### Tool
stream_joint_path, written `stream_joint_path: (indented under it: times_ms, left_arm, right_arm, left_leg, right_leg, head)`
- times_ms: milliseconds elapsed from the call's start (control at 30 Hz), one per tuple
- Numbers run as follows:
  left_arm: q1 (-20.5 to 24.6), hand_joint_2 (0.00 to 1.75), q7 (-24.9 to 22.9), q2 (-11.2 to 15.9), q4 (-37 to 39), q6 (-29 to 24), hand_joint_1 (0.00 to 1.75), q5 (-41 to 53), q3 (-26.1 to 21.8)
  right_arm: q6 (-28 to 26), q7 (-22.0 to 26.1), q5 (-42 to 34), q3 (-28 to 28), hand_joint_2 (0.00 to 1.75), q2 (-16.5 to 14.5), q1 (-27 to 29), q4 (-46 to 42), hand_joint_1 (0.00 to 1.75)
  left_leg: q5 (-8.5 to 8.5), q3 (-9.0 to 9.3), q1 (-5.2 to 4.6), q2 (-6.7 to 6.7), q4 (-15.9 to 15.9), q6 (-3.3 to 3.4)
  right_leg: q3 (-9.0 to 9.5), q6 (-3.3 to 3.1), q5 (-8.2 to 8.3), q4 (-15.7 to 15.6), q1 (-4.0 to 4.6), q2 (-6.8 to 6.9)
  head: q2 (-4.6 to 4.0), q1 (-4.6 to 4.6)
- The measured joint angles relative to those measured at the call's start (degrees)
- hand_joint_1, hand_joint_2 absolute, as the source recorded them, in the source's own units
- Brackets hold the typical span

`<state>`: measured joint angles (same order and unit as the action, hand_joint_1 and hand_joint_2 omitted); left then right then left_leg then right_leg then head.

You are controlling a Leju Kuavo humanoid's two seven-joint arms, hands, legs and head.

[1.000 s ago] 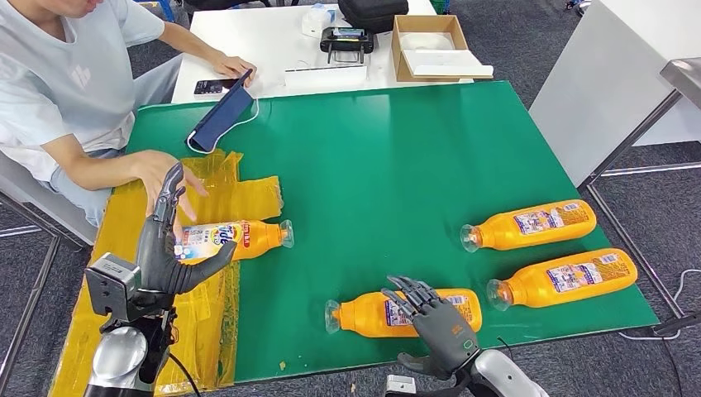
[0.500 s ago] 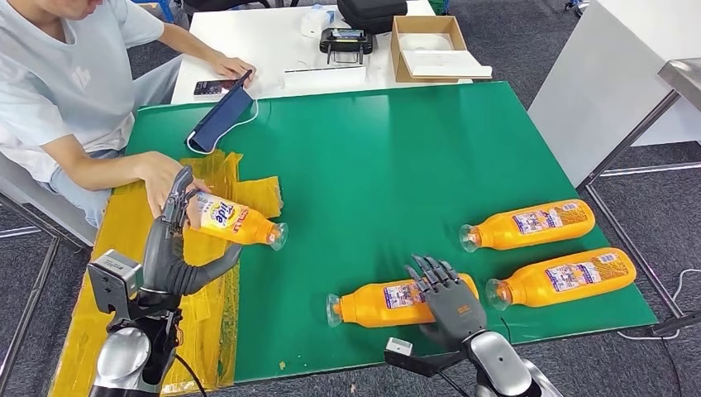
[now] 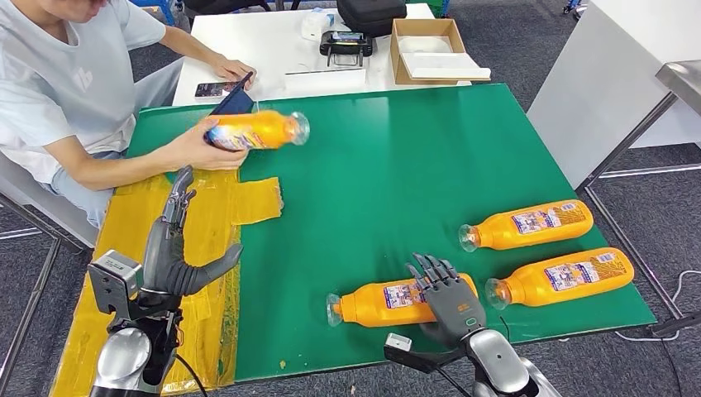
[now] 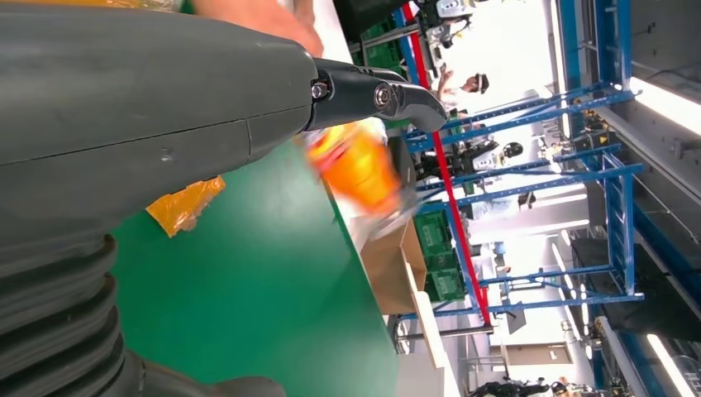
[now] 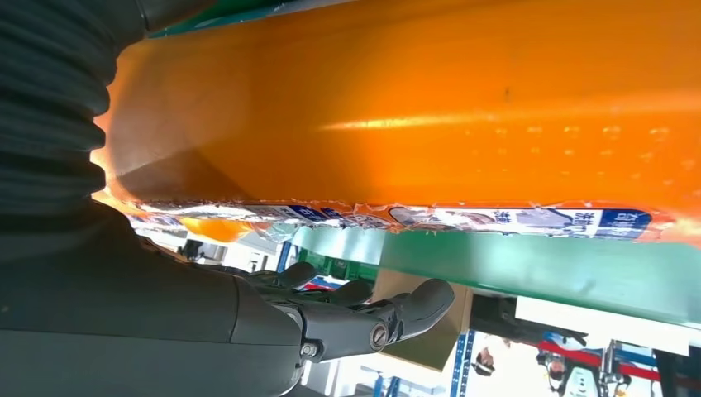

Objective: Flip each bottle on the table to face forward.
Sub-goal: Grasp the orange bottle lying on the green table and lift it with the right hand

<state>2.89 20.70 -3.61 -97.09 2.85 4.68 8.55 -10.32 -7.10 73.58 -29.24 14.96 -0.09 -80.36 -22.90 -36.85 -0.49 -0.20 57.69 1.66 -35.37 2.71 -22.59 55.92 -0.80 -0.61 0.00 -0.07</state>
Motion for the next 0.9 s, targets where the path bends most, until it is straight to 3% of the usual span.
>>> stream_joint_path:
  times_ms: [333,367,467,500,533,633,900]
  left_arm:
    - [-0.2,1.75,-0.5,-0.5,0.1,0.6,0.0,-0.2,0.0]
    - [-0.3,1.75,-0.5,-0.5,0.1,0.7,0.0,-0.3,0.0]
    - [-0.3,1.75,-0.6,-0.7,0.3,0.8,0.0,-0.4,0.0]
    - [-0.4,1.75,-0.6,-0.8,0.4,0.8,0.0,-0.4,0.0]
    - [-0.4,1.75,-0.6,-0.8,0.5,0.9,0.0,-0.4,0.0]
    - [-0.4,1.75,-0.7,-0.9,0.8,0.9,0.0,-0.4,0.1]
    - [-0.6,1.75,-0.5,-1.4,1.4,-0.1,0.0,-2.0,0.3]
  right_arm:
    - [-0.5,-2.3,3.7,1.0,1.75,-1.1,-0.4,1.3,0.0]
    - [-0.5,-2.3,3.8,1.3,1.75,-1.2,-0.5,1.5,0.16]
    - [-0.1,-2.4,3.9,1.8,1.75,-1.8,-0.8,2.4,1.4]
    - [0.7,-2.4,3.4,1.9,1.75,-1.8,-1.0,2.8,1.68]
    - [2.1,-2.1,2.6,2.0,1.75,-1.8,-1.1,3.5,1.75]
    - [5.5,-0.5,0.2,2.0,1.75,-1.1,-2.2,5.9,1.75]
    - [5.7,0.6,-1.7,1.8,1.75,0.0,-4.4,8.7,1.75]
  left_leg:
    - [0.0,0.11,0.0,-0.01,0.0,0.0]
    - [0.0,0.11,0.0,-0.01,0.0,0.0]
    - [0.0,0.14,0.0,-0.01,0.0,0.0]
    - [0.0,0.16,-0.01,0.0,0.0,0.0]
    - [-0.03,0.19,-0.01,0.01,0.0,0.0]
    - [-0.16,0.42,-0.01,0.1,0.0,0.04]
    - [-0.45,1.06,-0.01,-0.01,0.0,0.12]
  right_leg:
    - [0.1,-0.01,-0.01,0.0,0.0,0.0]
    - [0.11,-0.02,-0.01,0.0,0.0,0.0]
    - [0.12,-0.01,-0.01,0.0,0.0,0.0]
    - [0.13,-0.01,-0.01,0.0,0.0,0.0]
    - [0.15,-0.02,-0.02,0.0,0.0,-0.01]
    - [0.13,-0.1,-0.1,-0.1,0.0,-0.06]
    - [0.49,0.01,-0.47,-0.1,0.0,-0.02]
  head:
    - [0.0,0.0]
    - [0.0,0.0]
    - [0.0,0.01]
    - [0.0,0.01]
    - [0.0,0.01]
    - [0.0,-0.01]
    - [0.0,0.01]
